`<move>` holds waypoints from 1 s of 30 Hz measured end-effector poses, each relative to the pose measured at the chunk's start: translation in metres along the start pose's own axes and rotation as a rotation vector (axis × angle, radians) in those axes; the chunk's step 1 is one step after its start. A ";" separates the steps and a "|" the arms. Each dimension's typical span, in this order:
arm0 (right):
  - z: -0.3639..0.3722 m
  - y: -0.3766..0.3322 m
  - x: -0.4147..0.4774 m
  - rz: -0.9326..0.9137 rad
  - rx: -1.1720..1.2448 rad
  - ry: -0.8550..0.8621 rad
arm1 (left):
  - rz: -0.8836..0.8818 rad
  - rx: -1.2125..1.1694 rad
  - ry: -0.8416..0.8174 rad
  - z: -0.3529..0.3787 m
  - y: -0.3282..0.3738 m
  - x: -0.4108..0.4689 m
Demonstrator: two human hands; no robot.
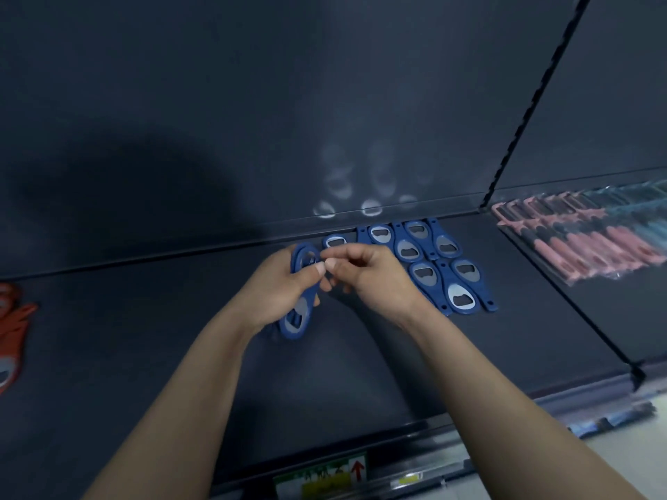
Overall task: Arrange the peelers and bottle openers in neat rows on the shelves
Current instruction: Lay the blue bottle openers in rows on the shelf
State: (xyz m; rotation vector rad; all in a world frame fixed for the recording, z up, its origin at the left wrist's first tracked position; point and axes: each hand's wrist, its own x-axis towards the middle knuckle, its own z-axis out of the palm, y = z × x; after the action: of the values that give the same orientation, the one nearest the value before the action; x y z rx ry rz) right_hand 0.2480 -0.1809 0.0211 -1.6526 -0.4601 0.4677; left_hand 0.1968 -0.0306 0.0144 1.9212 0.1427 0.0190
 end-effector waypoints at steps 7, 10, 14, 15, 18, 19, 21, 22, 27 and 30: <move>-0.006 0.000 -0.009 0.046 -0.030 -0.101 | -0.140 -0.515 0.267 0.019 0.008 -0.004; -0.008 0.002 -0.014 0.058 -0.059 -0.131 | -0.162 -0.623 0.287 0.031 0.013 -0.009; -0.013 0.006 -0.020 0.067 -0.065 -0.159 | -0.201 -0.659 0.366 0.045 0.014 -0.017; -0.014 0.007 -0.022 0.070 -0.075 -0.168 | -0.210 -0.660 0.385 0.048 0.014 -0.019; -0.017 0.012 -0.028 0.080 -0.082 -0.199 | -0.219 -0.665 0.439 0.057 0.012 -0.028; -0.017 0.014 -0.030 0.082 -0.065 -0.210 | -0.222 -0.675 0.460 0.060 0.012 -0.030; -0.018 0.017 -0.032 0.082 -0.025 -0.229 | -0.230 -0.706 0.503 0.064 0.011 -0.036; -0.019 0.018 -0.033 0.087 -0.017 -0.239 | -0.235 -0.727 0.529 0.065 0.010 -0.038; -0.021 0.020 -0.036 0.099 -0.086 -0.240 | -0.292 -0.849 0.690 0.067 0.002 -0.045; -0.024 0.020 -0.038 0.077 -0.087 -0.177 | -0.324 -0.881 0.741 0.061 -0.004 -0.046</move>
State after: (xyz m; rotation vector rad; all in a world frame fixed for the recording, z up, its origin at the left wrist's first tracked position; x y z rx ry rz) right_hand 0.2303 -0.2243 0.0058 -1.7246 -0.5547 0.6626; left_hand 0.1562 -0.0909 -0.0080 0.9208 0.7979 0.4957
